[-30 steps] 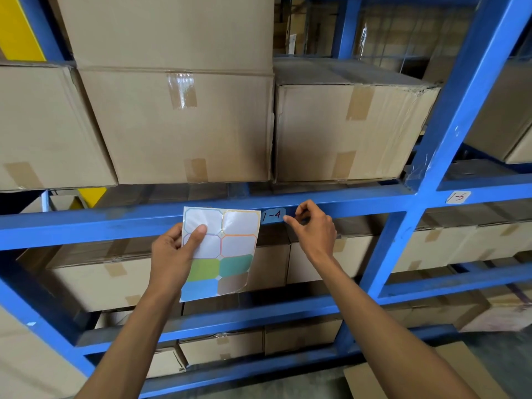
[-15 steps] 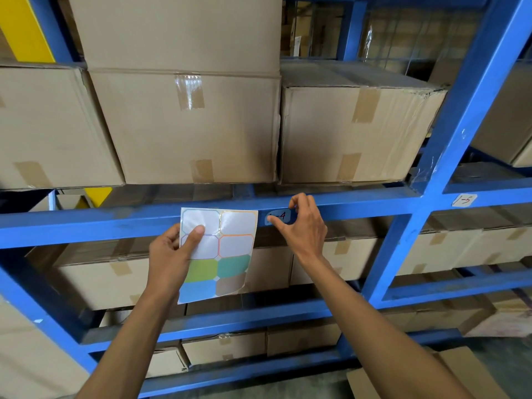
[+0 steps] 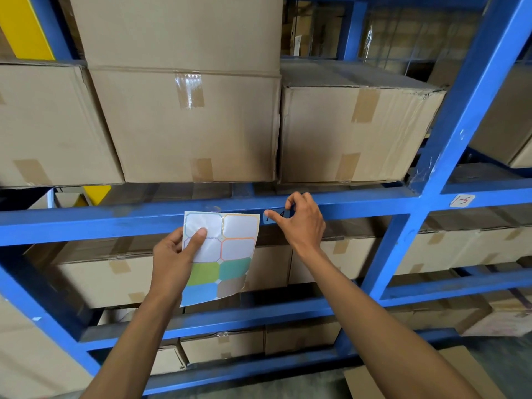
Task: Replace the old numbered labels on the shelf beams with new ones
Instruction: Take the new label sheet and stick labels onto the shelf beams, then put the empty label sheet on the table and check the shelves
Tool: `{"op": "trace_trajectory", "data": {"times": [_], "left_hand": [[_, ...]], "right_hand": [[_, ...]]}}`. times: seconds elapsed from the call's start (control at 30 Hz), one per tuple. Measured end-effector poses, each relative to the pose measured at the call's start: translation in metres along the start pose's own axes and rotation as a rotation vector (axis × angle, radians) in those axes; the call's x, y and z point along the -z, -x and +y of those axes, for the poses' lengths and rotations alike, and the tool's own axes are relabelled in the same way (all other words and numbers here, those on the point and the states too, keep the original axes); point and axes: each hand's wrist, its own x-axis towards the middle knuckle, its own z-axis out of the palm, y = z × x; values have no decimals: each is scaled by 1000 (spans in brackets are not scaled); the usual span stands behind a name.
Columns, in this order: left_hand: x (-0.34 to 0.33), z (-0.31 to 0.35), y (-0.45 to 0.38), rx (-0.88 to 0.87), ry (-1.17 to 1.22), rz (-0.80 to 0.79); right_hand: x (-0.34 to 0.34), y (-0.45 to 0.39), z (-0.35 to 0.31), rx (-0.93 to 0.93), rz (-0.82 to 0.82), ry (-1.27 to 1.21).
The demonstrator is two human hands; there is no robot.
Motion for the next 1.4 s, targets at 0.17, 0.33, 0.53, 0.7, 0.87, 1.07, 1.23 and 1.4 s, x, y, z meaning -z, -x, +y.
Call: {"op": "trace_trajectory", "data": {"times": [0.17,0.33,0.53,0.7,0.87,1.07,1.23,1.4], "left_hand": [[-8,-2,4,15,9,-5],[-26,-6,9,5,5,-53],[-72,-2,15,-7,-1,-156],[-126,2,27,-7,-4,-250],[-190,-1,63,40,62,-421],[-270,-18,130,122,14,-805],[-325,-28,195,124,-82,-1016],[-366,-44,273,121,-151,-1262]], "right_hand": [[10,-3,7,-4,-101,-84],[39,11,17,-159,-385,-614],[86,29,44,-211,-690,-778],[132,45,81,-197,-690,-691],[194,70,120,-336,-497,-750],[290,117,175,-532,-109,-739],[362,177,210,-664,48,-658],[427,260,236,-823,177,-529]]}}
